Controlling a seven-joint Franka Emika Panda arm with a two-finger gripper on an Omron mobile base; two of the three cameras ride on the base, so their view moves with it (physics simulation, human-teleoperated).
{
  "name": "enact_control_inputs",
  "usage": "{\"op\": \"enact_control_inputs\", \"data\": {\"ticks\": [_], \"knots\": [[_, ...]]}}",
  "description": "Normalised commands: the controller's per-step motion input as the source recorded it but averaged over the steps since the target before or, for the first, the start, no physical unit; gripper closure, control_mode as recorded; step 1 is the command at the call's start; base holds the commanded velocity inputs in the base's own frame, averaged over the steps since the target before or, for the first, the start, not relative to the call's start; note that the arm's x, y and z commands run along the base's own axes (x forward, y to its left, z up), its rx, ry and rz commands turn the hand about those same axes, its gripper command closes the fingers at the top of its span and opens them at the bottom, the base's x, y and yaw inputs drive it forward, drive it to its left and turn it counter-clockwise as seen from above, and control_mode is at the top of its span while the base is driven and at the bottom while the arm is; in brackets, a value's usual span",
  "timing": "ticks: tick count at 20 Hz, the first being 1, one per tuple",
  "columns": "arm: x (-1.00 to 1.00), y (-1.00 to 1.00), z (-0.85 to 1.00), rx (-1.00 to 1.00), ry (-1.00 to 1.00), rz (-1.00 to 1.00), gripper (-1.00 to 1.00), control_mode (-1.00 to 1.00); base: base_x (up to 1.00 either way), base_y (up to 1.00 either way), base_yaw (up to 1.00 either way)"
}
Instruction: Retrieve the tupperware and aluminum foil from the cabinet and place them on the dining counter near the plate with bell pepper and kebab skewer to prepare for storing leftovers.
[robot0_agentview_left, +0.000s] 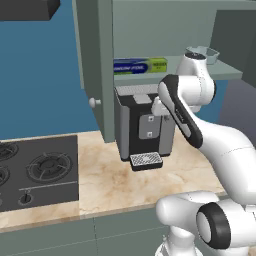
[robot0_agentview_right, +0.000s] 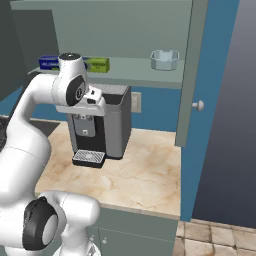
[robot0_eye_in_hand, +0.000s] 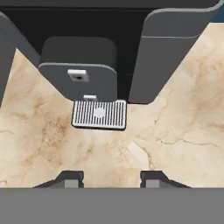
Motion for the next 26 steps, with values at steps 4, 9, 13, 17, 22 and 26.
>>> {"op": "enact_control_inputs", "data": {"ticks": [4,9,13,17,22,26], "knots": [[0.0,0.05,0.03,0.0,-0.05,0.0,-1.0,-1.0,0.0,0.0,0.0],[0.0,0.0,0.44,0.0,-0.27,0.02,-1.0,-1.0,0.0,0.0,0.0],[0.0,-0.08,0.61,0.02,-0.33,0.02,-1.0,-1.0,0.0,0.0,0.0],[0.0,-0.21,0.57,0.05,-0.32,0.01,-1.0,-1.0,0.0,0.0,0.0],[0.0,-0.2,0.47,0.05,-0.31,0.02,-1.0,-1.0,0.0,0.0,0.0],[0.04,-0.14,0.46,0.04,-0.21,0.02,-1.0,-1.0,0.0,0.0,0.0]]}}
